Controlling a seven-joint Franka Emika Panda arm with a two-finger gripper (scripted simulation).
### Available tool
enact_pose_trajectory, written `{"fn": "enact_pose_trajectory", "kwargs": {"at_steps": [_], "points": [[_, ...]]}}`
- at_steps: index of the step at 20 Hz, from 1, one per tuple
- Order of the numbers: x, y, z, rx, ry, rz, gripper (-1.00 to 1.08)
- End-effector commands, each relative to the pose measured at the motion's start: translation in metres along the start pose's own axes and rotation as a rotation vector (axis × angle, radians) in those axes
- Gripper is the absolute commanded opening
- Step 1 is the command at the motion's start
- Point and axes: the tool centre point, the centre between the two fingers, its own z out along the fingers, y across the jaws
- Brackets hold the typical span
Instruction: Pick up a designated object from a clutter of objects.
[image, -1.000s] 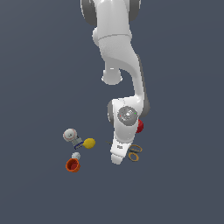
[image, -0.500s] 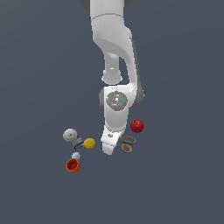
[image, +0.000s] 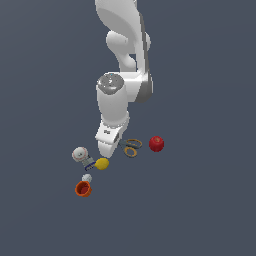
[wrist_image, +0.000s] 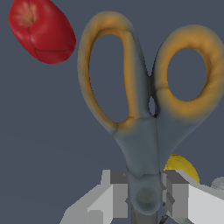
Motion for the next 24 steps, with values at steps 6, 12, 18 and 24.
{"fn": "enact_pose_trajectory", "kwargs": {"at_steps": [6, 12, 18, 24], "points": [[-0.059, -0.017, -0.058, -0.001, 0.003, 0.001, -1.0], [-0.111, -0.031, -0.109, 0.0, 0.006, 0.001, -1.0], [-0.162, -0.044, -0.159, 0.0, 0.007, 0.001, -1.0], [-0.206, -0.054, -0.202, 0.0, 0.005, 0.002, -1.0]]}}
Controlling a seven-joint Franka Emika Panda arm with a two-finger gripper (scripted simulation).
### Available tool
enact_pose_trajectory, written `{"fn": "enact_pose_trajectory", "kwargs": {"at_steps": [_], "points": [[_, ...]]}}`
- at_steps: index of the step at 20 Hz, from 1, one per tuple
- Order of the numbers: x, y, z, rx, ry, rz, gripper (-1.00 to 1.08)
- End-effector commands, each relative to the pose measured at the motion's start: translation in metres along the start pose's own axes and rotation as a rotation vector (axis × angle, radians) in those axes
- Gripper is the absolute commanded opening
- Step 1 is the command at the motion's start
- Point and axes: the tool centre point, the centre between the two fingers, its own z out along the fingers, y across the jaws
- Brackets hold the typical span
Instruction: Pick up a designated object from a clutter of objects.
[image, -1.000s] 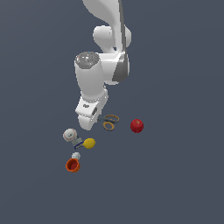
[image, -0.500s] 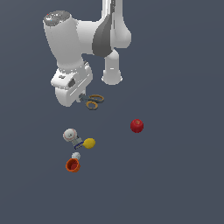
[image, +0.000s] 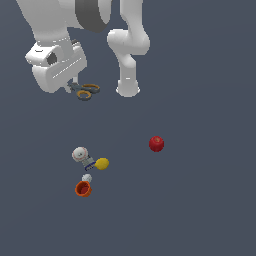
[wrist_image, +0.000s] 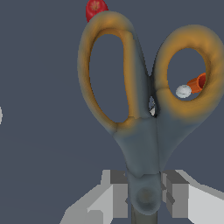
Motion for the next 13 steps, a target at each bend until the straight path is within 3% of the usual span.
{"fn": "enact_pose_trajectory", "kwargs": {"at_steps": [1, 7, 13], "points": [[-0.017, -0.004, -0.017, 0.0, -0.001, 0.0, -1.0], [-0.044, -0.009, -0.043, 0.001, -0.003, 0.0, -1.0], [-0.053, -0.009, -0.052, 0.001, -0.004, 0.0, -1.0]]}}
